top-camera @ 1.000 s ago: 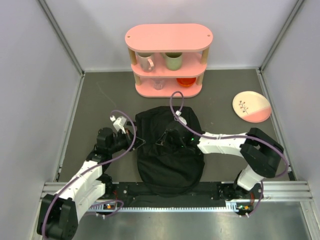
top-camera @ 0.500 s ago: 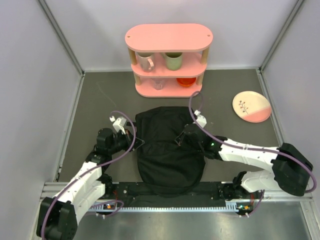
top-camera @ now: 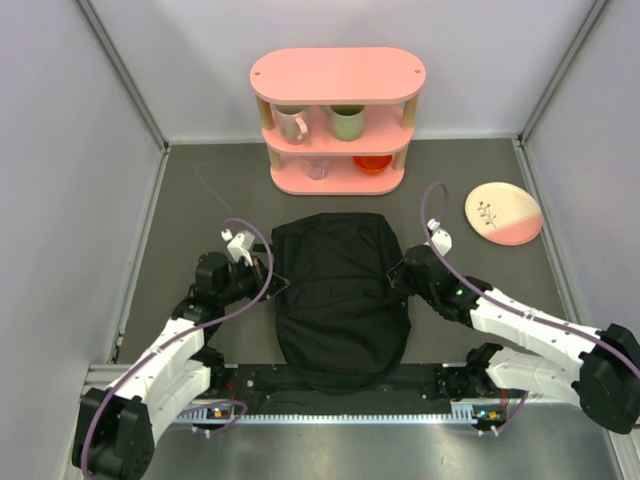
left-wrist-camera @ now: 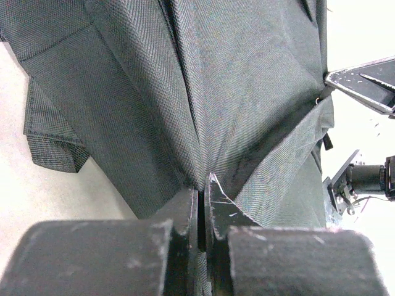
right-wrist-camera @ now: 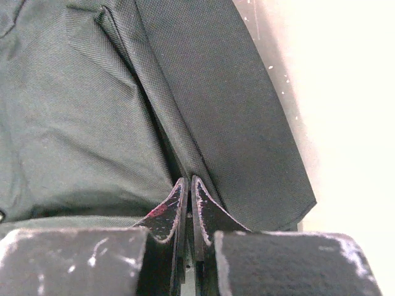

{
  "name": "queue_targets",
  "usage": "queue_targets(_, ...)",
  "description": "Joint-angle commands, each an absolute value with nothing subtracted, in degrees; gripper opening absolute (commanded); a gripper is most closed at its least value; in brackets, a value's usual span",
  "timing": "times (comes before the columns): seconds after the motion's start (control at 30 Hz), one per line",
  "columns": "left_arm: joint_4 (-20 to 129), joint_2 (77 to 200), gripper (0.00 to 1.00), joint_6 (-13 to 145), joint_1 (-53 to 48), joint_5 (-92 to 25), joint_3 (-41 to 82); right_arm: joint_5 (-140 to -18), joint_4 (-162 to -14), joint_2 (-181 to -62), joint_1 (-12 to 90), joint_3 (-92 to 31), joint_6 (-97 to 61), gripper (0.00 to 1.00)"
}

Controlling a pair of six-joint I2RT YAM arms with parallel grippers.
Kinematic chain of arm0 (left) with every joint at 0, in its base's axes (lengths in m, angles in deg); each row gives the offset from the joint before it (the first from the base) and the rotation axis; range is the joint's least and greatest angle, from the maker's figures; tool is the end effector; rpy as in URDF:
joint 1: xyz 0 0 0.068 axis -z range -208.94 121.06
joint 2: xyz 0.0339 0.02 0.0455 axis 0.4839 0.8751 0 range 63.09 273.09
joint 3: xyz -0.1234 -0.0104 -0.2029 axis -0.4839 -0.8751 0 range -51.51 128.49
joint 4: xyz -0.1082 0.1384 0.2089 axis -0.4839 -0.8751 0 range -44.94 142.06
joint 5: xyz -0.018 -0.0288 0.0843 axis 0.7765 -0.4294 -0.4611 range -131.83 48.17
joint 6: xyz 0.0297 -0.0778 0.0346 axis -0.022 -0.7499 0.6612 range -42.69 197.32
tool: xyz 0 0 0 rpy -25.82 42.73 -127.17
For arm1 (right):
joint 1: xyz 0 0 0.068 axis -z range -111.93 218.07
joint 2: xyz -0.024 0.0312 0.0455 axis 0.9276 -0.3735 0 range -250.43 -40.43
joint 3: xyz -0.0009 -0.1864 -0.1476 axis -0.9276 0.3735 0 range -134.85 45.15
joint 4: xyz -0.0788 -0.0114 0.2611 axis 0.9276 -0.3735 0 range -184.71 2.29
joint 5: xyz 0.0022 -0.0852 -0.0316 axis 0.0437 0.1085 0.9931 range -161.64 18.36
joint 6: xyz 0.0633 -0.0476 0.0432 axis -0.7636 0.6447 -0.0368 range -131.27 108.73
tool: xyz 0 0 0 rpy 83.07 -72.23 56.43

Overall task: Pack the student bag
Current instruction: Zip the student bag at the center of the board, then reset both arms

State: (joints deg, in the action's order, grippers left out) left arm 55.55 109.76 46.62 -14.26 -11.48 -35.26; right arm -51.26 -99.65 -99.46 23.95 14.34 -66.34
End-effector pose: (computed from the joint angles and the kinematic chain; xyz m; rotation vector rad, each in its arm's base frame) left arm 0.2257 -0.1013 0.1355 0.0536 2.1291 -1.0229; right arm 0.2149 0.1694 0.1434 0.4049 2.2392 0.5379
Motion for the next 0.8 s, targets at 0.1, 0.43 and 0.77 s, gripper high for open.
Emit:
queue_targets(0.1,53.92,110.46,0.00,49.89,-14.97,-17.04,-30.60,-41.42,-106.86,-97.21,26.06,10.88,-58.30,0.07)
queue_targets(0.43,36.78,108.27,0.94,50.51,-14.97,-27.32,-21.29,-39.55,-111.00,-91.59,27.29,7.09,-54.17,0.71)
queue_targets(0.77,31.23,103.96,0.99,48.31,-14.97,-41.12,-17.41,-54.66,-108.19,-92.63,41.60,8.06,-44.77,0.88)
